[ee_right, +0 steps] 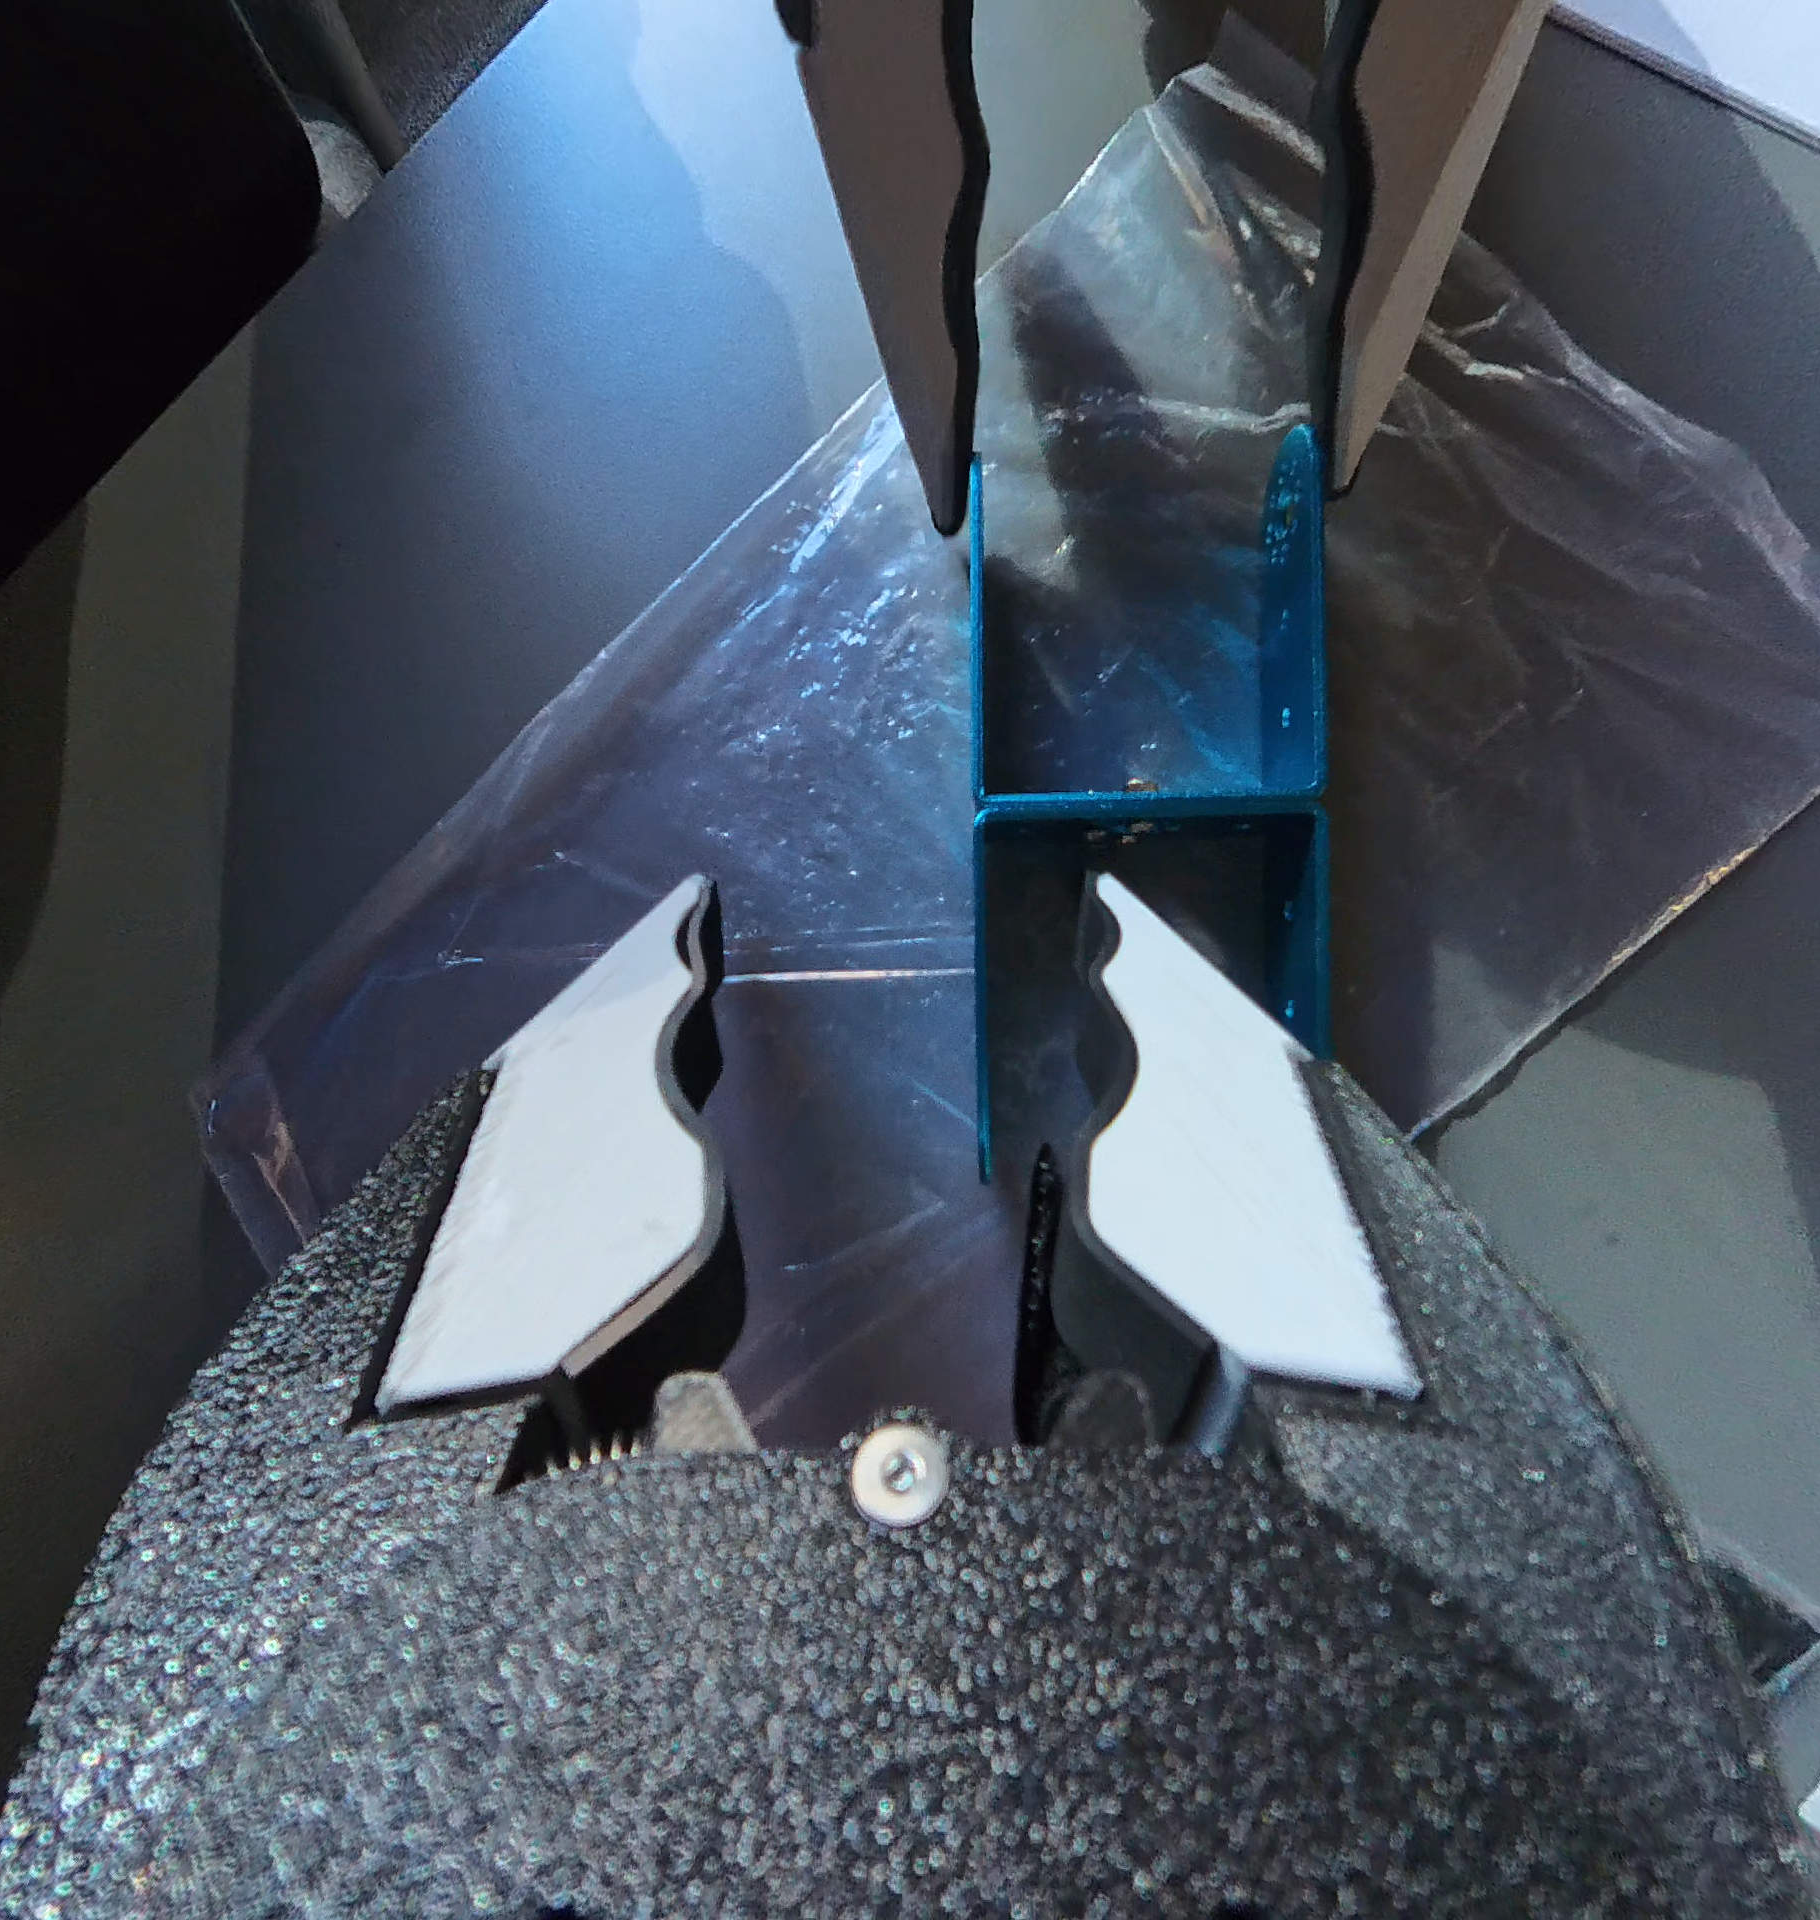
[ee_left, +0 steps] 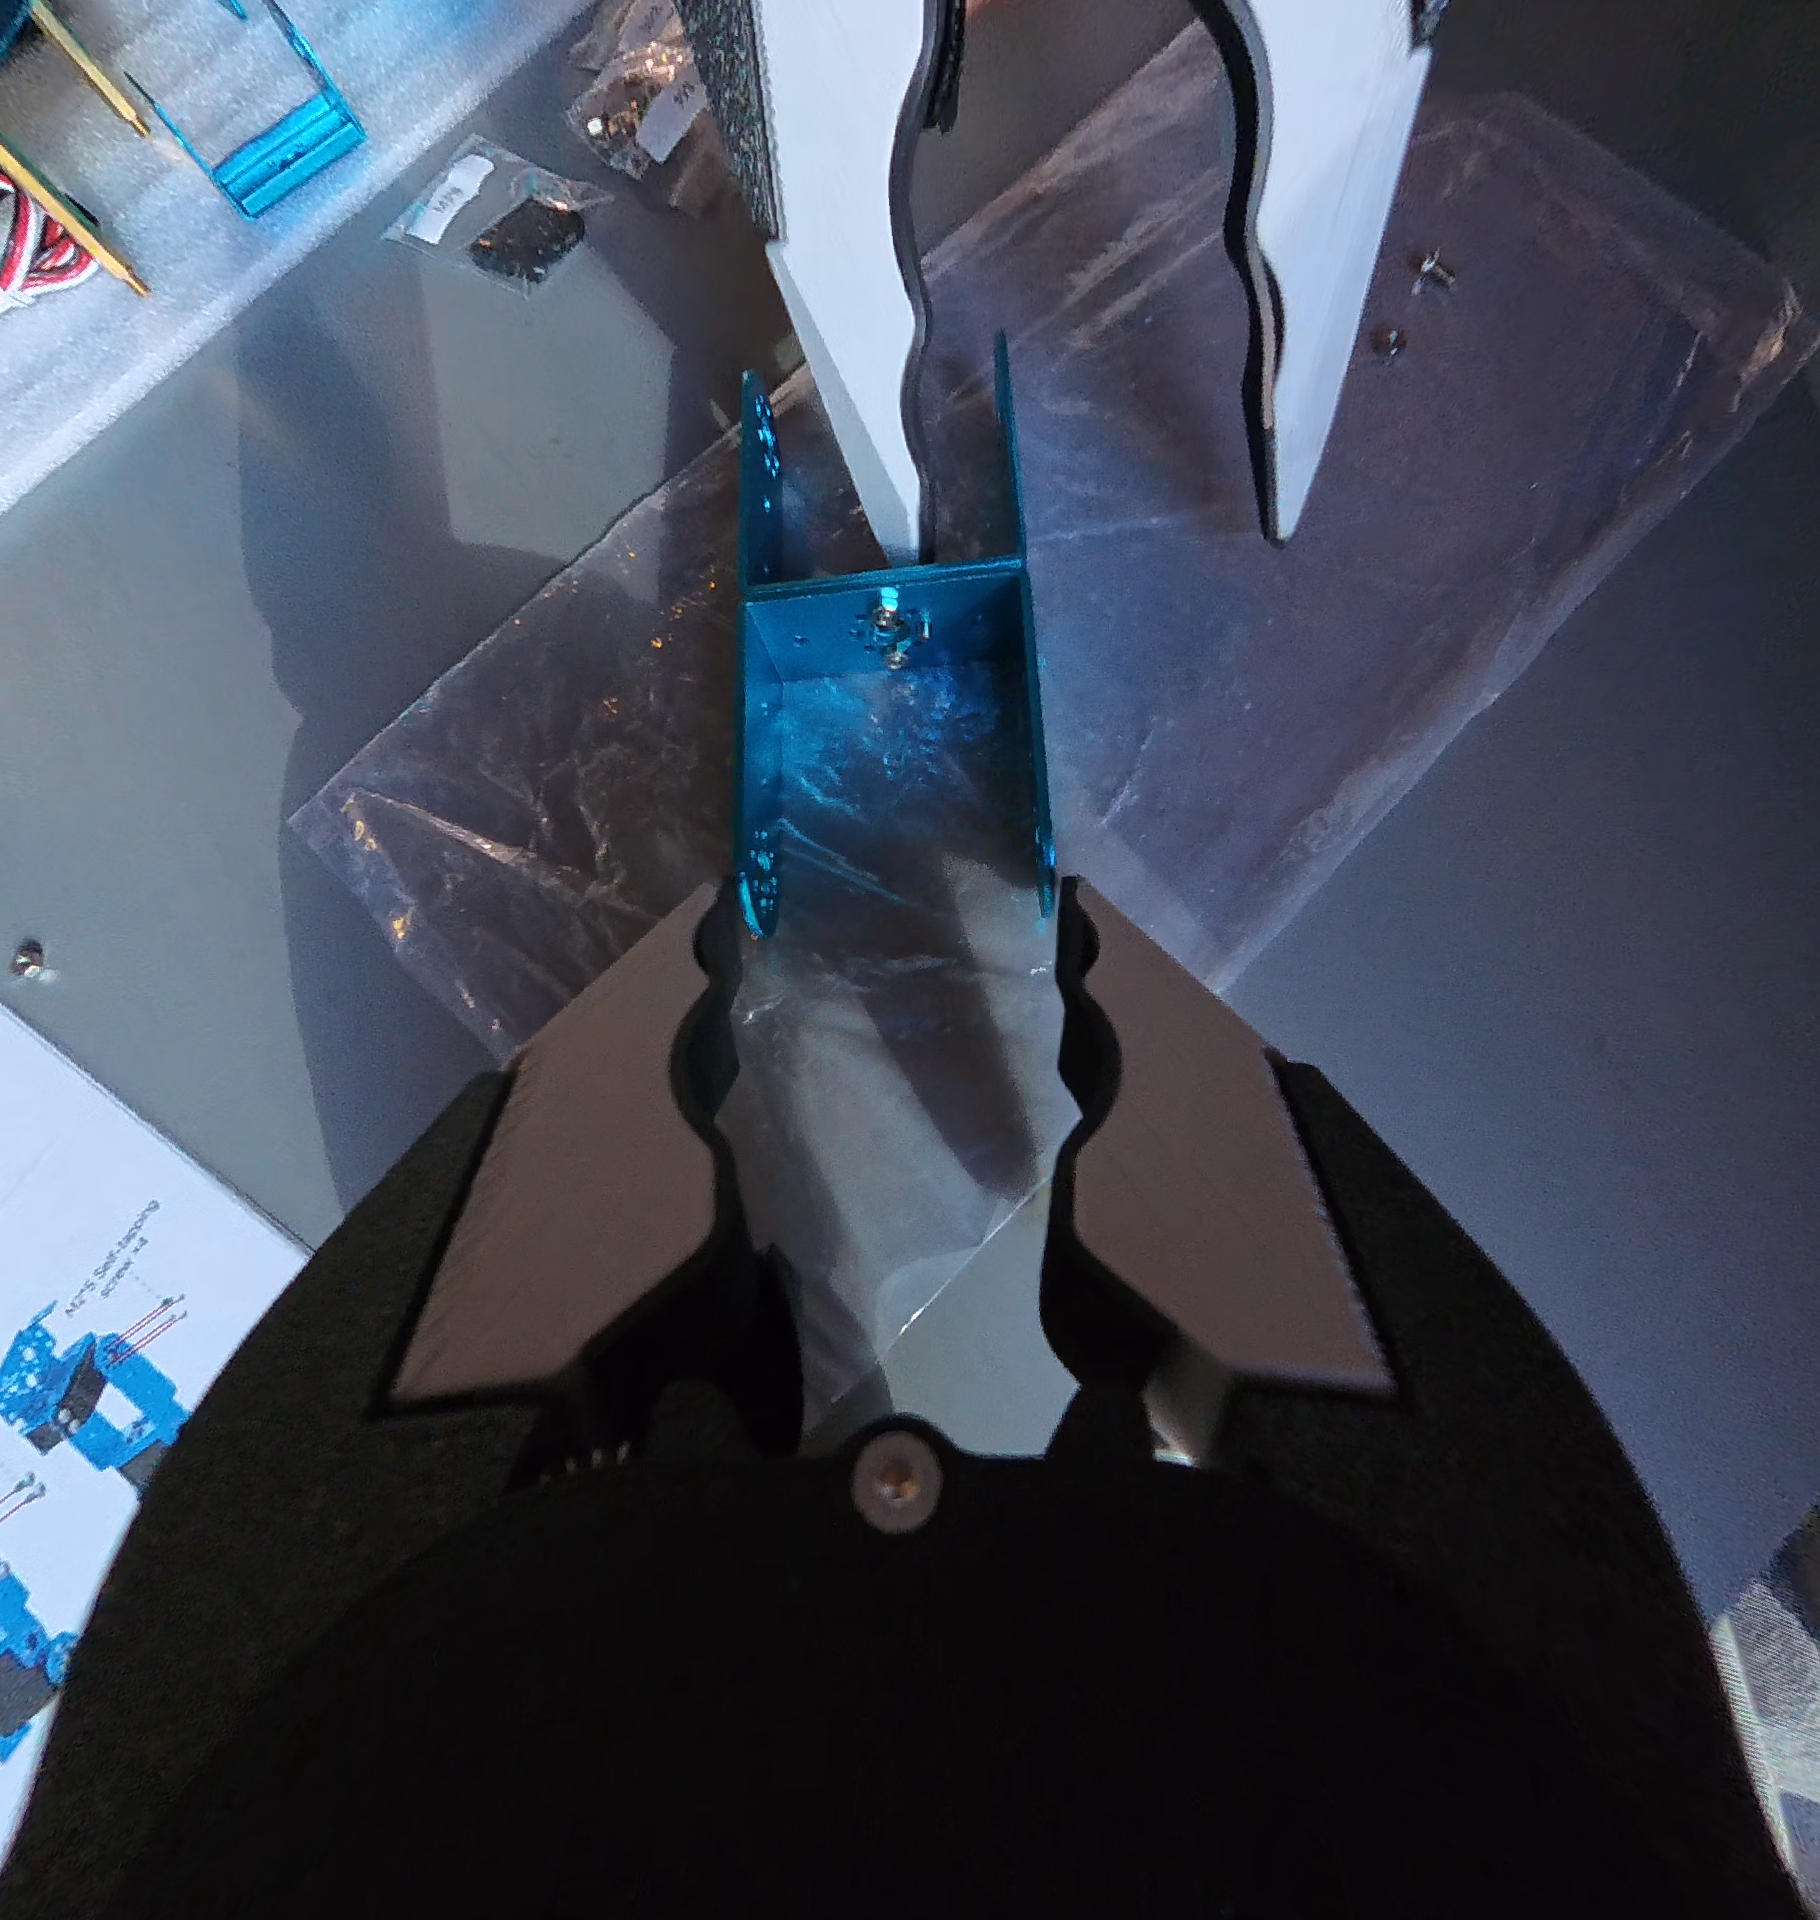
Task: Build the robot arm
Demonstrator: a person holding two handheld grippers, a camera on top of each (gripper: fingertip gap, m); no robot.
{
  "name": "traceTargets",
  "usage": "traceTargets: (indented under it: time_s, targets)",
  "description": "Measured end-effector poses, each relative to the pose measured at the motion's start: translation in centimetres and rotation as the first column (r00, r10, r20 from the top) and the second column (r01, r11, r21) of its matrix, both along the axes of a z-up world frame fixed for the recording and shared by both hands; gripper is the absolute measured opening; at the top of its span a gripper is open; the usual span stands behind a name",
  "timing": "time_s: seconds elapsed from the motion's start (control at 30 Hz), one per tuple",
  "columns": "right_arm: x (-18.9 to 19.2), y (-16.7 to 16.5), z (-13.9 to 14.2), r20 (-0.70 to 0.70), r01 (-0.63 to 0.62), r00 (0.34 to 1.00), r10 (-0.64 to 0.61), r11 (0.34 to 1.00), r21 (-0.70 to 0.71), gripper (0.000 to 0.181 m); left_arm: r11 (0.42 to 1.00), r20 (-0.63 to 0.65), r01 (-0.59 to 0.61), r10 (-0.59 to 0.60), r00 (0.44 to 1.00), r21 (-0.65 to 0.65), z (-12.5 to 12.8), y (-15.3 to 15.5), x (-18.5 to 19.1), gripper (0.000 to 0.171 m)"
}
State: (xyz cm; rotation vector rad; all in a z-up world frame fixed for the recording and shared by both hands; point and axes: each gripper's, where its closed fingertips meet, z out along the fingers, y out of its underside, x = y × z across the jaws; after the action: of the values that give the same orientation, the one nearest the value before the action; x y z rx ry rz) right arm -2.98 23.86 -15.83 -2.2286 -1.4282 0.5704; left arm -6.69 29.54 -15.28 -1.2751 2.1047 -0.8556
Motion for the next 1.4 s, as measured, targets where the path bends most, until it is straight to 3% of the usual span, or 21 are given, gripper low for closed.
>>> traceTargets:
  time_s: [0.17,0.27,0.4,0.6,0.7,0.87,1.17,1.3,1.4]
  targets:
    - [0.5,0.0,0.1,-0.011,0.011,1.000,-0.011,1.000,0.001,0.068,0.991,0.074,0.029,-0.019,0.997,-0.128,3.0,0.4,-0.8,0.062]
    - [0.6,0.1,0.6,-0.037,0.015,0.999,-0.015,1.000,0.000,0.068,0.987,0.137,-0.054,0.075,0.988,-0.150,5.2,4.9,0.1,0.053]
    - [0.8,-0.1,2.4,-0.117,0.004,0.993,-0.002,1.000,0.020,0.065,0.962,0.008,-0.240,0.241,0.970,0.128,2.8,13.7,3.1,0.045]
    - [3.2,1.2,4.6,-0.324,0.089,0.942,-0.088,0.996,-0.013,0.056,0.978,-0.218,-0.138,0.170,0.961,0.154,2.1,17.7,6.3,0.029]
    - [3.5,1.2,5.2,-0.384,0.082,0.918,-0.099,0.995,-0.061,0.054,0.992,-0.342,-0.060,0.096,0.935,0.115,1.6,17.3,6.8,0.027]
    - [3.8,1.0,5.0,-0.365,0.073,0.927,-0.088,0.996,-0.054,0.053,0.982,-0.457,-0.048,0.129,0.880,0.184,-0.2,18.6,7.1,0.027]
    - [3.8,0.7,4.7,-0.352,0.062,0.932,-0.081,0.996,-0.066,0.050,0.988,-0.487,-0.059,0.123,0.865,0.144,-0.9,19.3,7.8,0.015]
    - [3.9,0.9,4.6,-0.347,0.067,0.934,-0.086,0.996,-0.065,0.049,0.980,-0.469,0.022,0.074,0.880,0.196,-1.0,18.8,7.7,0.006]
    - [4.0,0.9,4.6,-0.344,0.069,0.935,-0.087,0.996,-0.064,0.048,0.960,-0.446,0.040,0.093,0.890,0.278,-0.9,19.2,7.9,0.014]
